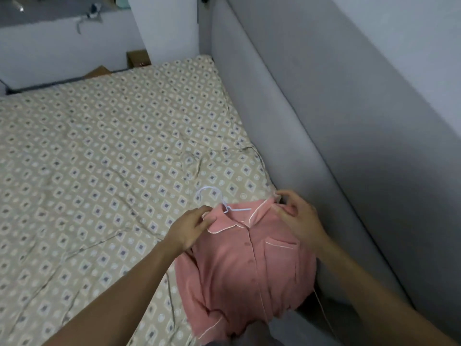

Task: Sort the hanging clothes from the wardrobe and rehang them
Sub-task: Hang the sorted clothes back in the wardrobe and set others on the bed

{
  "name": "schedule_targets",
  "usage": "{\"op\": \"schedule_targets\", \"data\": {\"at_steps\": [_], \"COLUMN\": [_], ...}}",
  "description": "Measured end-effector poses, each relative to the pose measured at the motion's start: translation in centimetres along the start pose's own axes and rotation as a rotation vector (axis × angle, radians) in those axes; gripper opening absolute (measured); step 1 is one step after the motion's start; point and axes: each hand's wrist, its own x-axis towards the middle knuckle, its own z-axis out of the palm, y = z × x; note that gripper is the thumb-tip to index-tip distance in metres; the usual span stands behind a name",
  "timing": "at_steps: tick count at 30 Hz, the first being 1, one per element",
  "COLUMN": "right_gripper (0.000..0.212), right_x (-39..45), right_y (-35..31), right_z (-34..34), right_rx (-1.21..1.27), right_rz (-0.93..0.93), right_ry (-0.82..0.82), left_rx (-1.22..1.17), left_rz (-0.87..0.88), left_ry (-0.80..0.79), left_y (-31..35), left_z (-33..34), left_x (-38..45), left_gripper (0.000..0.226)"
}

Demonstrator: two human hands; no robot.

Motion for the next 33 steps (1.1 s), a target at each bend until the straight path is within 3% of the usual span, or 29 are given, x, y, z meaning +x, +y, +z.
{"op": "schedule_targets", "data": {"at_steps": [4, 9, 18, 25, 33], "right_gripper": [0.043, 0.052, 0.026, 0.024, 0.028], "right_x": [-9.6, -23.6, -47.0, -63.7, -82.9], "right_y": [-4.3, -9.8, -17.0, -18.0, -20.5], "right_z": [-2.8, -3.2, -2.0, -0.5, 6.8], "right_rx": [-0.114, -0.220, -0.113, -0.210, -0.181], "right_rz": [-0.035, -0.063, 0.084, 0.247, 0.582], "right_ry": [0.039, 0.268, 0.757, 1.066, 1.274], "left_rx": [-0.059, -0.014, 0.128, 0.217, 0.175], "left_rz": [0.187, 0.497, 1.028, 1.379, 1.596], "left_ry": [0.007, 0.051, 0.021, -0.071, -0.320], "left_y": [3.2, 7.2, 17.3, 24.5, 24.4], "left_z": [-2.8, -5.6, -7.9, -3.5, 6.1], "left_x": [-6.3, -14.7, -28.5, -38.8, -53.3], "left_gripper": [0.018, 0.017, 0.030, 0.028, 0.035]}}
